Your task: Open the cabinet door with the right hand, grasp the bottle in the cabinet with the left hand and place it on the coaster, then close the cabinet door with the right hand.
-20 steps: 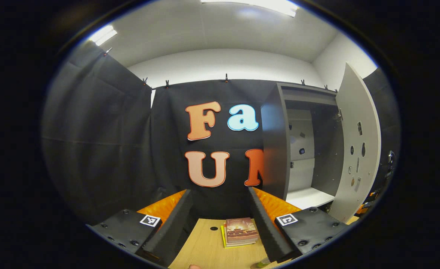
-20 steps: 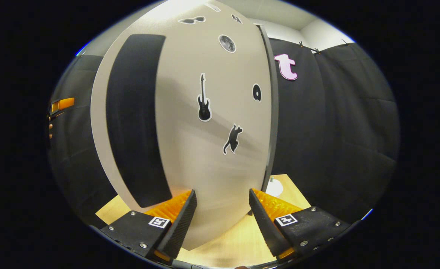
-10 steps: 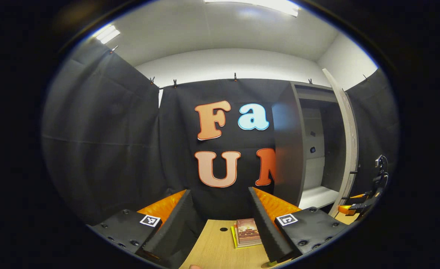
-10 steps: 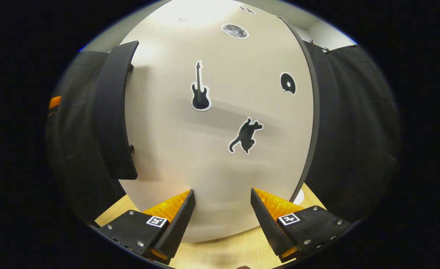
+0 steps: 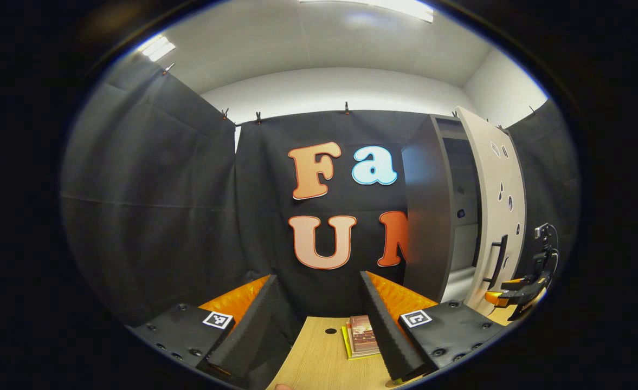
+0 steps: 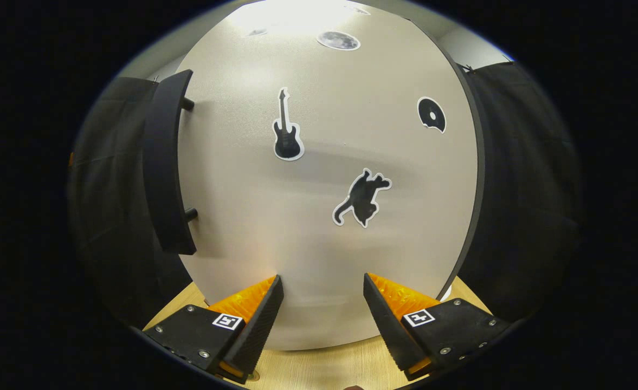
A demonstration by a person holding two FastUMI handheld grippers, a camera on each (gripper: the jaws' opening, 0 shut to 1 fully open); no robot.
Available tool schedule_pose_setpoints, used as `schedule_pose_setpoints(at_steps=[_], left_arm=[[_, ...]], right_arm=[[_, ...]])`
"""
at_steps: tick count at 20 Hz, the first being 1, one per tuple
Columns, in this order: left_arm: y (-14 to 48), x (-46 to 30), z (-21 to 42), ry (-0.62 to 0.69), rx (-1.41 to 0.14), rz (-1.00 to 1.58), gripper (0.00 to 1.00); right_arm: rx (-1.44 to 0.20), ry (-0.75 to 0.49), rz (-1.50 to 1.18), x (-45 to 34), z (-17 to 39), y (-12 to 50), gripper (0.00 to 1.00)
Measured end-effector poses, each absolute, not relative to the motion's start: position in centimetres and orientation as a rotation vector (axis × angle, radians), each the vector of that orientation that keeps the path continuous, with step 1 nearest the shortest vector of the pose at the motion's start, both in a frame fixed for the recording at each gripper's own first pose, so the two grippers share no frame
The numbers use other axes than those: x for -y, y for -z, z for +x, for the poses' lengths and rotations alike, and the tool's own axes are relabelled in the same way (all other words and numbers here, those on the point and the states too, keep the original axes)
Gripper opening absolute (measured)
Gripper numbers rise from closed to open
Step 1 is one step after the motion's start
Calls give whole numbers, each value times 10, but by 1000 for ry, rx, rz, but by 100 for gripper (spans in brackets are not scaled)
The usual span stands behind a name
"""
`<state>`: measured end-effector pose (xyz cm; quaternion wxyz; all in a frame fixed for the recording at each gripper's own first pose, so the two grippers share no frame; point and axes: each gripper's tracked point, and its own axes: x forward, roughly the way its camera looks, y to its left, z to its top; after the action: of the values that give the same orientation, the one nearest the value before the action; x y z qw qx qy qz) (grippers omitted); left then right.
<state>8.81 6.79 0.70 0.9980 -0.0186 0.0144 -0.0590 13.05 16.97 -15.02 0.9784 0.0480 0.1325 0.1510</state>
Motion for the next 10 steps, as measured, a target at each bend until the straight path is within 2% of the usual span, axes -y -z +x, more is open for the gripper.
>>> schedule_pose_setpoints(at_steps=[2,6,8,10], left_arm=[[-5,-69,90,117,-33,-40,99],[-1,-73,90,112,-42,-42,99],[-1,-75,90,108,-41,-39,94],[-1,-77,90,104,-41,-35,96]], right_arm=[[-264,-292,92,-171,133,150,92],[-258,-269,87,-174,135,148,92],[-258,-263,96,-175,137,148,92],[-261,-259,100,-175,139,150,92]])
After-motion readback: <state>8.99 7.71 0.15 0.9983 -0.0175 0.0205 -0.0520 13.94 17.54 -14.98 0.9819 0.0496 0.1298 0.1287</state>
